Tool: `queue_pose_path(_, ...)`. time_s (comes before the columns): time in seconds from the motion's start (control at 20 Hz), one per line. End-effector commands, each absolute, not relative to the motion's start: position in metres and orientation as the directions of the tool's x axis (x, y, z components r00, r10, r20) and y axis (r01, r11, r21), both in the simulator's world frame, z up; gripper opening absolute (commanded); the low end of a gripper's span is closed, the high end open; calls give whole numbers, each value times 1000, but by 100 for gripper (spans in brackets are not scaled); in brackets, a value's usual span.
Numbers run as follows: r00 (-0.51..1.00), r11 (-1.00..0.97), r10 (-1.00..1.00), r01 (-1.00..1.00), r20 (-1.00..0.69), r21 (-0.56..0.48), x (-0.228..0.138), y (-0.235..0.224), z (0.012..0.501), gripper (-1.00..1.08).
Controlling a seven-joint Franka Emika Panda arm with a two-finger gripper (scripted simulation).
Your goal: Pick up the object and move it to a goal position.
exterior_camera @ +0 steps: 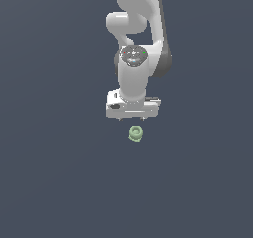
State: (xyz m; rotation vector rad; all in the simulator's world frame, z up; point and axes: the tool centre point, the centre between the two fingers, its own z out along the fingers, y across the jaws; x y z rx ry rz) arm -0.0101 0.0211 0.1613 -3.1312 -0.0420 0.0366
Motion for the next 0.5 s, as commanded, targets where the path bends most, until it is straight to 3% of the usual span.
queue_pose_path(0.0, 999, -1000, 27, 27, -23, -10, -10, 21, 161, 100)
queue_pose_path(0.45, 999, -999, 52, 52, 15, -6, 5, 16, 168, 100)
